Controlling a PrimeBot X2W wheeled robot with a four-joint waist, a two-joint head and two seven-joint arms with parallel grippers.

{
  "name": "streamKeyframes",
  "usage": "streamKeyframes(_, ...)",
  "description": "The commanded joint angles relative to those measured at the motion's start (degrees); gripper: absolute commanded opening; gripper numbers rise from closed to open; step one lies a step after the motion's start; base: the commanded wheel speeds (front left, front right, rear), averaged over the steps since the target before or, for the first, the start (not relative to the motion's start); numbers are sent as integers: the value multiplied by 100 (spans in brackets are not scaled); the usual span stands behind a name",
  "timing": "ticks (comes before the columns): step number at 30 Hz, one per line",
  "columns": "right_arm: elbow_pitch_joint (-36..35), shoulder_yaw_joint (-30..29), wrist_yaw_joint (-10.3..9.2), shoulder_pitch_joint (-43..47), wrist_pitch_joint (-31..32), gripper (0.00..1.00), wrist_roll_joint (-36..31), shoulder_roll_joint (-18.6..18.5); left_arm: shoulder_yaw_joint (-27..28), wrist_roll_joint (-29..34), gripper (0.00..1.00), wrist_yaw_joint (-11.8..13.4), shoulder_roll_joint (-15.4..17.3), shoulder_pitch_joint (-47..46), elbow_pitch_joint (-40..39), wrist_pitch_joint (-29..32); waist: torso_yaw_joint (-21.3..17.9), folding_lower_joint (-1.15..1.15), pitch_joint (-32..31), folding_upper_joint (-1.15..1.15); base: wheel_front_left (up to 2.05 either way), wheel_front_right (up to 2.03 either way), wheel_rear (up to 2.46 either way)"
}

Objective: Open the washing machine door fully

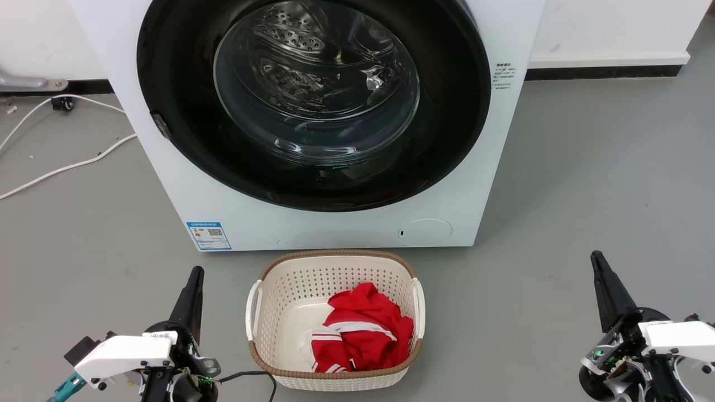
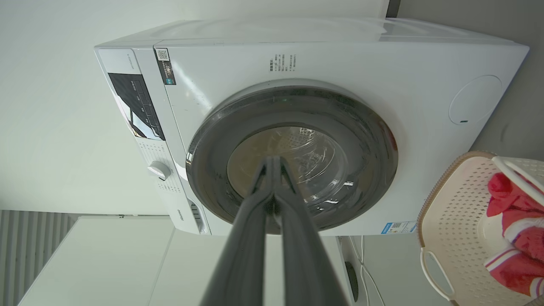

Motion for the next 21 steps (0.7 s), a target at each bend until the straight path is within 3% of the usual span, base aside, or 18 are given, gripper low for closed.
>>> streamKeyframes(1, 10, -13, 16, -70, 24, 0, -37, 18, 21, 17, 0, -19, 0, -53, 4, 5, 0, 0, 0, 0, 0, 0, 0)
streamKeyframes(5, 11, -20, 16, -71, 33, 0, -45, 22, 23, 19, 0, -19, -1, -53, 4, 7, 0, 0, 0, 0, 0, 0, 0)
streamKeyframes(6, 1, -11, 0, 0, 6, 100, -15, 10, 2, 1, 100, 0, -1, 0, 2, -1, 0, 0, 0, 0, 0, 0, 0)
streamKeyframes(15, -118, 86, 1, 127, -207, 100, -214, 29, -108, 186, 100, 4, -13, 72, -103, -221, 5, 0, 5, 0, 0, 0, 0)
streamKeyframes(21, -290, 48, 2, 161, -363, 100, -714, 36, -77, 739, 100, 2, -12, 84, -344, -385, 13, 0, 11, 0, 0, 0, 0)
